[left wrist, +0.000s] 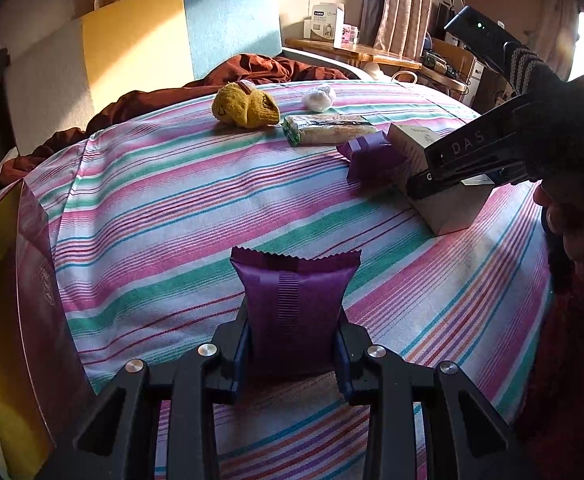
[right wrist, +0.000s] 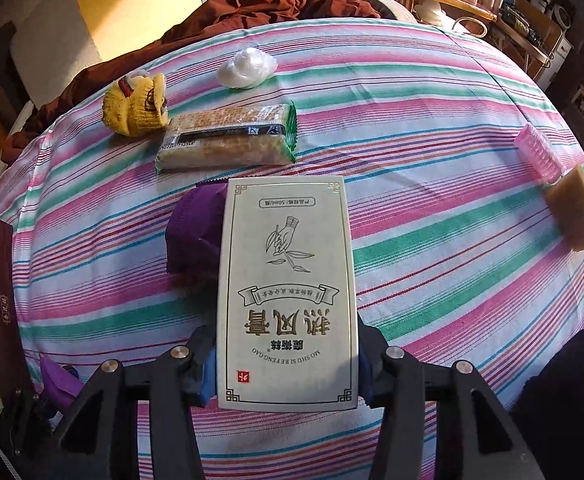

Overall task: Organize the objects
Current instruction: 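Carry the purple snack into the gold tray and release it with the left tool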

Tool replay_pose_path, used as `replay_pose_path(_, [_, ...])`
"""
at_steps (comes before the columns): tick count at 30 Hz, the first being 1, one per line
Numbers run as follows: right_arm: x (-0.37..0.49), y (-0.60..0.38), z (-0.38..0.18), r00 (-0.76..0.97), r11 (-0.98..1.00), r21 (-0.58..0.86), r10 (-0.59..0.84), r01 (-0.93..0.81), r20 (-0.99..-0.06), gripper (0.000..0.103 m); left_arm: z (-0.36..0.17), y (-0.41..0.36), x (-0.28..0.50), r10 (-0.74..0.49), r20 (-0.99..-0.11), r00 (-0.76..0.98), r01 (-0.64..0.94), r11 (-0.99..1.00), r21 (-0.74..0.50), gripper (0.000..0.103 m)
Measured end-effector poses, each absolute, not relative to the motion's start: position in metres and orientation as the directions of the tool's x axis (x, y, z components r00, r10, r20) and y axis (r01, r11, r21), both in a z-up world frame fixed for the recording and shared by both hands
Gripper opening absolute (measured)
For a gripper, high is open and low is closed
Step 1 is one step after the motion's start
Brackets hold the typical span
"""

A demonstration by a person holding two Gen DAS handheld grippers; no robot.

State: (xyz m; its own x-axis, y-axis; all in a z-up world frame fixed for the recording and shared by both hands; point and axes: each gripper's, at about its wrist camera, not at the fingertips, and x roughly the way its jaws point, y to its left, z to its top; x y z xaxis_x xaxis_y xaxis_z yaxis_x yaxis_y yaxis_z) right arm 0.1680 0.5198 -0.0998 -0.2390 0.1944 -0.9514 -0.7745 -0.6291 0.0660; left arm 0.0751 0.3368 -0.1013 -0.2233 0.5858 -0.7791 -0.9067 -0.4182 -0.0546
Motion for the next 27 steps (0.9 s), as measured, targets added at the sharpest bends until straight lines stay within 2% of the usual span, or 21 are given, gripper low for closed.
replay_pose_path(6, [0.168,0.522,-0.1,-0.247,-0.634,0.068,0.198,-0.77,-0.949,0.051,-0.095,0.333,0.076,0.571,-0.792,-0.213,-0.902,-0.427,-0.065,0.033])
replay_pose_path(18, [0.163,0.522,-0.1,-0.252,-0.648,0.069,0.195,-0.759,-0.948,0.051,-0.058,0.297,0.075,0.616,-0.758,-0.217,-0.88,-0.459,-0.122,0.033])
replay_pose_path(27, [0.161,0.523,-0.1,-0.259,-0.665,0.071,0.187,-0.743,-0.948,0.051,-0.015,0.253,0.038,0.62,-0.715,-0.323,-0.8,-0.583,-0.143,0.034])
